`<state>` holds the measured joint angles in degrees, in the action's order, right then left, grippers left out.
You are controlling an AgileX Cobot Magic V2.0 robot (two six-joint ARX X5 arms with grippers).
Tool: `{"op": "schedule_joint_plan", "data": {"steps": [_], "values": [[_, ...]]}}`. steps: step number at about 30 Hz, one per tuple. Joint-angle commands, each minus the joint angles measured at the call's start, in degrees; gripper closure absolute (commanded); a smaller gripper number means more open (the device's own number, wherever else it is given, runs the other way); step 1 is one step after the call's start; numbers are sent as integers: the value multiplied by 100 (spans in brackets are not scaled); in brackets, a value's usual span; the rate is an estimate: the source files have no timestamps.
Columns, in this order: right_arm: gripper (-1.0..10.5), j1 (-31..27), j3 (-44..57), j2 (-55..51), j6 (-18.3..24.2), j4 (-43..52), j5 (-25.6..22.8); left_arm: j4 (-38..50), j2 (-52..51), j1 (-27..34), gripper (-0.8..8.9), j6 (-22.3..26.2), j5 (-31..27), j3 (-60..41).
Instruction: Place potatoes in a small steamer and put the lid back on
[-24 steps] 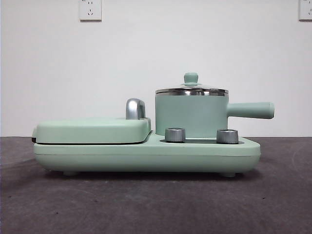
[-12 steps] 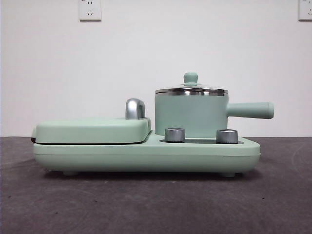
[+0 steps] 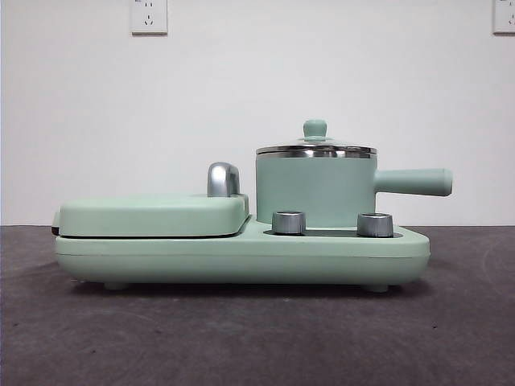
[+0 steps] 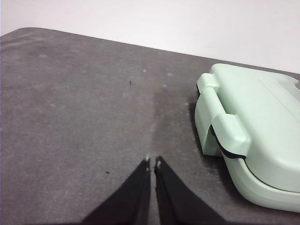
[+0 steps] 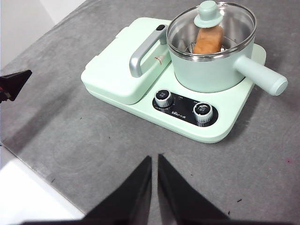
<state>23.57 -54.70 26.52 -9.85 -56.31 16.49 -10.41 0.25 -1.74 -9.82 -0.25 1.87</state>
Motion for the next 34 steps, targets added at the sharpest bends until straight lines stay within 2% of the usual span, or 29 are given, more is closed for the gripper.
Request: {"op": "schedule_joint_plan", "data": {"steps": [1, 19, 23, 26, 31, 34], "values": [[928, 31, -48, 31, 44, 61, 2, 11, -9, 7, 794, 57, -22, -87], [928, 11, -46, 28, 46, 61, -4, 11, -9, 7, 794, 57, -22, -85], [928, -472, 46, 22, 46, 208, 4, 11, -9, 7, 794, 57, -22, -85], [928, -1110, 466, -114, 46, 848, 0, 11, -9, 7, 794, 57, -22, -85], [928, -2041, 1821, -638, 48, 2830, -44, 11, -9, 7, 794, 57, -22, -85], [928, -2374, 2680, -977, 48, 3995, -44, 11, -9, 7, 794, 57, -22, -85]]}}
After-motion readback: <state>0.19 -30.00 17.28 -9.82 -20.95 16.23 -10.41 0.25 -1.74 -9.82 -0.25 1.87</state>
